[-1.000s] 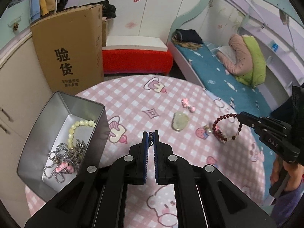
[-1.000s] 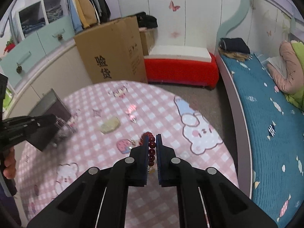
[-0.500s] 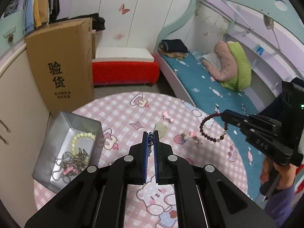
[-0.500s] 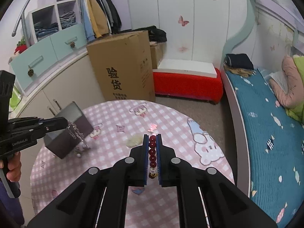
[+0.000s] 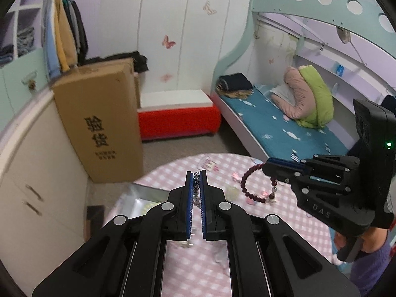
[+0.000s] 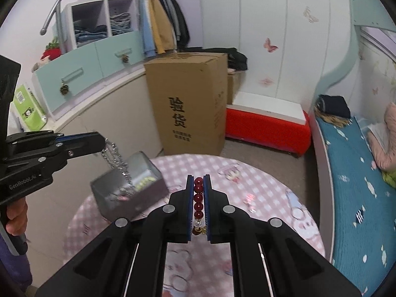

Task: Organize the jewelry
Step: 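Carry both bracelets over the grey box and open both tools to drop them, then withdraw both tools from the grey box toward the remaining jewelry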

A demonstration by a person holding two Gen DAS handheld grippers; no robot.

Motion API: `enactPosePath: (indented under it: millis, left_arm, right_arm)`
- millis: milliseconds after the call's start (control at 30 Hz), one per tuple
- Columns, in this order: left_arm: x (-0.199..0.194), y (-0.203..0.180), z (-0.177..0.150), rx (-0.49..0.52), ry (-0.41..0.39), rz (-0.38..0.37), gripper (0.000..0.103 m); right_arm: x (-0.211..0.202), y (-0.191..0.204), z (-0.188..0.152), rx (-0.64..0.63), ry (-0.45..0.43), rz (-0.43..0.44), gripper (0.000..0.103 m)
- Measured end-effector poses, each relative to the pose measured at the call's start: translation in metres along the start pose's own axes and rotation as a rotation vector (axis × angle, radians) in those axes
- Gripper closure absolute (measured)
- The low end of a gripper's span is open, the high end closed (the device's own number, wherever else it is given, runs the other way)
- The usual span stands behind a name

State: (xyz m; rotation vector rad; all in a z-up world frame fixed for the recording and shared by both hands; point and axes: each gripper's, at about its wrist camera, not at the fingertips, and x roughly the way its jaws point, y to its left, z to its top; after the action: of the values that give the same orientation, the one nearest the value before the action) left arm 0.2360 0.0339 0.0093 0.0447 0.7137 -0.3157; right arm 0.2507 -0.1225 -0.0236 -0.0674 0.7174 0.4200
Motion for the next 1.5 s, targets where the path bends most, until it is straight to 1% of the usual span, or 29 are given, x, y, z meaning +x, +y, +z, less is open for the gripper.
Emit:
enactPosePath:
  millis: [67, 167, 267, 367, 467, 567, 700, 800, 933, 1033, 1067, 1267, 1333, 1367, 1400, 1500]
  left_arm:
    - [-0.008, 0.013, 0.001, -0.010, -0.017, 0.031, 0.097]
    - [-0.015, 0.033, 0.000, -0.040, -0.030, 0.053, 0.097]
    - [-0.015, 0.053, -0.007, -0.075, -0.015, 0.048, 0.097]
    - [-0.005, 0.068, -0.016, -0.094, 0.021, 0.038, 0.097]
    - [0.012, 0.080, -0.030, -0.114, 0.068, 0.036, 0.097]
    - [0.031, 0.089, -0.048, -0.127, 0.118, 0.054, 0.097]
    - [0.051, 0.095, -0.070, -0.151, 0.168, 0.049, 0.097]
    - [0.062, 0.094, -0.082, -0.138, 0.202, 0.060, 0.097]
    - [0.067, 0.093, -0.089, -0.133, 0.216, 0.060, 0.097]
    - [0.067, 0.091, -0.088, -0.130, 0.220, 0.061, 0.097]
    - [0.067, 0.092, -0.088, -0.130, 0.219, 0.063, 0.094]
    - [0.066, 0.096, -0.086, -0.164, 0.229, 0.074, 0.094]
    - [0.064, 0.099, -0.086, -0.175, 0.232, 0.074, 0.076]
    - [0.061, 0.100, -0.085, -0.186, 0.228, 0.075, 0.048]
    - [0.057, 0.102, -0.085, -0.197, 0.212, 0.085, 0.038]
    - [0.047, 0.102, -0.081, -0.207, 0.193, 0.078, 0.038]
  right_arm:
    - [0.003, 0.013, 0.006, -0.011, -0.002, 0.018, 0.096]
    - [0.010, 0.035, 0.015, -0.035, 0.000, 0.045, 0.096]
    - [0.020, 0.055, 0.024, -0.053, 0.007, 0.064, 0.096]
    - [0.030, 0.071, 0.029, -0.062, 0.014, 0.079, 0.096]
    - [0.041, 0.086, 0.032, -0.071, 0.030, 0.094, 0.096]
    - [0.057, 0.098, 0.032, -0.080, 0.053, 0.096, 0.096]
    - [0.083, 0.110, 0.025, -0.084, 0.104, 0.102, 0.096]
    - [0.099, 0.115, 0.019, -0.089, 0.137, 0.100, 0.096]
    - [0.116, 0.118, 0.012, -0.084, 0.178, 0.095, 0.096]
    - [0.123, 0.116, 0.007, -0.074, 0.199, 0.095, 0.096]
    - [0.125, 0.116, 0.006, -0.071, 0.204, 0.096, 0.096]
    - [0.132, 0.111, 0.002, -0.046, 0.230, 0.120, 0.095]
    - [0.134, 0.110, 0.001, -0.036, 0.239, 0.127, 0.093]
    - [0.134, 0.109, 0.001, -0.028, 0.237, 0.131, 0.092]
    - [0.133, 0.107, 0.001, -0.021, 0.235, 0.131, 0.090]
    - [0.123, 0.101, 0.004, -0.004, 0.211, 0.130, 0.077]
